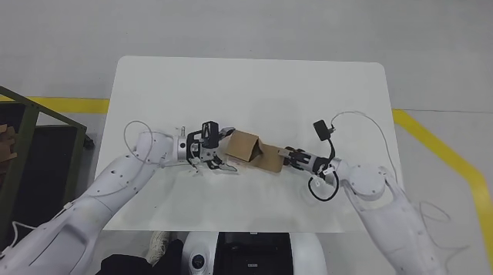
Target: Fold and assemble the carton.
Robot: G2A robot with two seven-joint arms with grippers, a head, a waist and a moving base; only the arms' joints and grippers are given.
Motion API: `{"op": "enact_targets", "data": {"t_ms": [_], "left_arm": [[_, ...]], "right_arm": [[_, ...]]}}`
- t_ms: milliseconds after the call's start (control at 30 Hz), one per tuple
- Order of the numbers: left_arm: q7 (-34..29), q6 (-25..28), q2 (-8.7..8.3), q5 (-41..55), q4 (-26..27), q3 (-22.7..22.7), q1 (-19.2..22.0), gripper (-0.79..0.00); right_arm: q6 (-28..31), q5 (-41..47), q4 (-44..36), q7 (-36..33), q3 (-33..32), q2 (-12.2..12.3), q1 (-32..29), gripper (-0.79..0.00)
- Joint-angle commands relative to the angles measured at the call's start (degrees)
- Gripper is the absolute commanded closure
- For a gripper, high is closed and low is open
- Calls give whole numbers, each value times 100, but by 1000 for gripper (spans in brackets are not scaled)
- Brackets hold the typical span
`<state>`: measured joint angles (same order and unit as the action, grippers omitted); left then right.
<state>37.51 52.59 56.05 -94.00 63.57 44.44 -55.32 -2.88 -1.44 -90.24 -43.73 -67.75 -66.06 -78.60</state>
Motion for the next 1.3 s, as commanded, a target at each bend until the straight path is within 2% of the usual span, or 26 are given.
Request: {"op": "enact_targets", "data": {"t_ms": [0, 233, 567, 933, 1000, 1200, 1267], "left_arm": [[35, -8, 55, -12, -160, -87, 117, -785], [165, -52, 241, -56, -747, -324, 512, -785], [607, 130, 416, -620, -1062, -741, 981, -785], [1175, 243, 592, -873, -1391, -1130, 1258, -785], [1208, 209, 612, -858, -1445, -1170, 1282, -785], [1274, 144, 655, -792, -1590, -1249, 1315, -785], [1288, 130, 666, -780, -1628, -1268, 1325, -785]], "right_arm": [[8, 5, 83, -1, 31, -6, 65, -120], [-11, -39, 256, 1, 76, -9, 224, -105], [-60, -24, 436, -26, 187, -28, 452, -105], [-38, 16, 626, -19, 243, -39, 613, -117], [4, 61, 598, -42, 276, -46, 631, -142], [159, 168, 314, -120, 289, -39, 558, -329], [189, 198, 213, -124, 297, -37, 514, -360]]}}
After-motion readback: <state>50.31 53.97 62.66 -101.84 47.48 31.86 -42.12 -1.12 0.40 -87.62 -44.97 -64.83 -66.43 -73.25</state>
